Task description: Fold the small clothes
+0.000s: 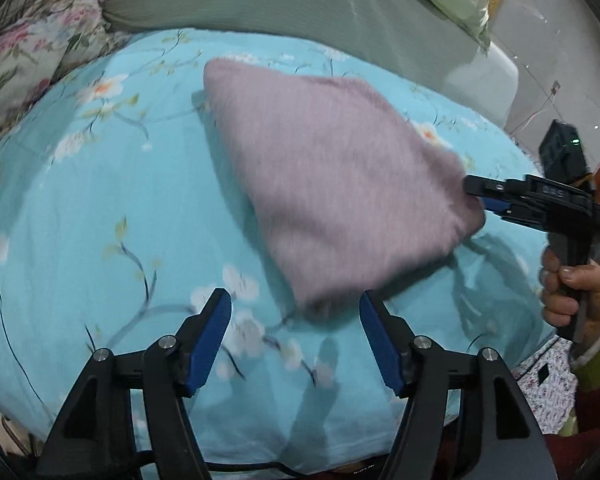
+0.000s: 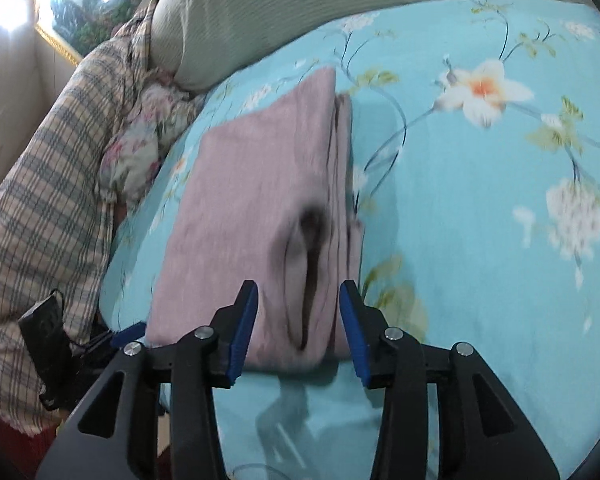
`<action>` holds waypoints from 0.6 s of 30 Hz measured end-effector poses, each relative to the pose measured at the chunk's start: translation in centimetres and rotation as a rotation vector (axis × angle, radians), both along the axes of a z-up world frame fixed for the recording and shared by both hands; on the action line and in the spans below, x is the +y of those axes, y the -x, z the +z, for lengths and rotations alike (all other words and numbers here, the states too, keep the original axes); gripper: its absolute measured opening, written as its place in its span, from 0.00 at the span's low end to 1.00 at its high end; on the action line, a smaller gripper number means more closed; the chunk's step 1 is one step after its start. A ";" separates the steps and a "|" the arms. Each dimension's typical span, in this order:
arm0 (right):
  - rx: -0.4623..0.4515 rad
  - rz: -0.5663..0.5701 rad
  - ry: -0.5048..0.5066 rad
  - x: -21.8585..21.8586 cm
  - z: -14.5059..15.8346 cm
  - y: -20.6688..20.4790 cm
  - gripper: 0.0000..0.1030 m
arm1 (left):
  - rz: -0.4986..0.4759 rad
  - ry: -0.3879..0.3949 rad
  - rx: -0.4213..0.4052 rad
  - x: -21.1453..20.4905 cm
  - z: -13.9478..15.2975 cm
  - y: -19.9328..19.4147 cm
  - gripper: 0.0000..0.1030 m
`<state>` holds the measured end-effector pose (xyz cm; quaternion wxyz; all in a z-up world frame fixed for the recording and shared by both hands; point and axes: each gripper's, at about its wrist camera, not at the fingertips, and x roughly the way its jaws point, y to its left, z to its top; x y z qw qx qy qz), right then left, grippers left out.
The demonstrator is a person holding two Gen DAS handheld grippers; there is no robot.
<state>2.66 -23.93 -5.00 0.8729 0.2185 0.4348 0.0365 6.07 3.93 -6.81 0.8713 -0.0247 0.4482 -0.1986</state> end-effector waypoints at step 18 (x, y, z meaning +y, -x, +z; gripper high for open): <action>0.024 -0.029 0.075 0.1 -1.1 -0.3 0.08 | 0.105 -0.210 -0.077 -3.5 -1.1 -0.5 0.10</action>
